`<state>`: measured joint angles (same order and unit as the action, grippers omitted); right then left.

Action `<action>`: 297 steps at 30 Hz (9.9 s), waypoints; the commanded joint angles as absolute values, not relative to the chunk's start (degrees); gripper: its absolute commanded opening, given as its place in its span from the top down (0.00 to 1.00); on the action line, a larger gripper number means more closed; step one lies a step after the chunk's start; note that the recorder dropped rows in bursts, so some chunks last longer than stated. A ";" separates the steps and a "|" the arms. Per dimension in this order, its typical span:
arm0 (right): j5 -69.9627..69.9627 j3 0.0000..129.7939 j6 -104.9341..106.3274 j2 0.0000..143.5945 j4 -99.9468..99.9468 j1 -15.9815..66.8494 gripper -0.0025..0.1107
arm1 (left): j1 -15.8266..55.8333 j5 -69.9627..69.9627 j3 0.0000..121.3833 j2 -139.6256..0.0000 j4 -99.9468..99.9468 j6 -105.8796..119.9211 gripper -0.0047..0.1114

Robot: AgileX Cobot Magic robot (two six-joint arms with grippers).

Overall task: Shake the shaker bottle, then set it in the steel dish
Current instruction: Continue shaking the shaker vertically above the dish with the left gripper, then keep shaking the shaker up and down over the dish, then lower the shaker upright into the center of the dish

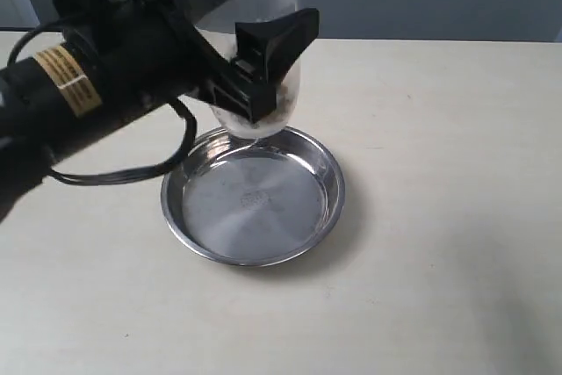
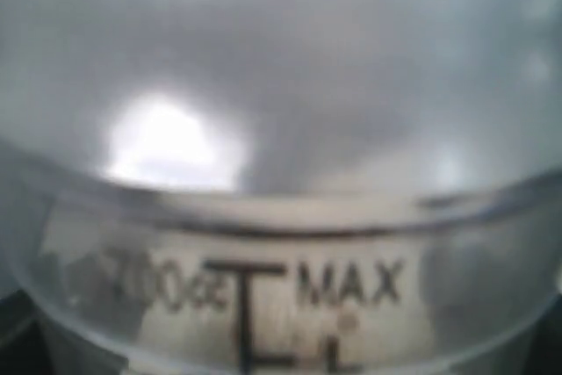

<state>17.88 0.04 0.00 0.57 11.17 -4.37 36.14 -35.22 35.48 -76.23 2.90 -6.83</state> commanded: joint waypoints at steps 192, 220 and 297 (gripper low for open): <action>17.54 0.00 0.00 0.28 11.05 -4.55 0.98 | 36.12 -40.77 33.89 -86.91 2.19 -2.96 0.96; 17.40 0.00 0.00 0.28 11.05 -4.55 0.98 | 36.12 -50.30 33.42 -84.63 4.87 -6.62 0.96; 17.52 0.00 0.00 0.28 11.05 -4.55 0.98 | 28.15 -52.67 34.10 -110.58 10.19 -11.50 0.12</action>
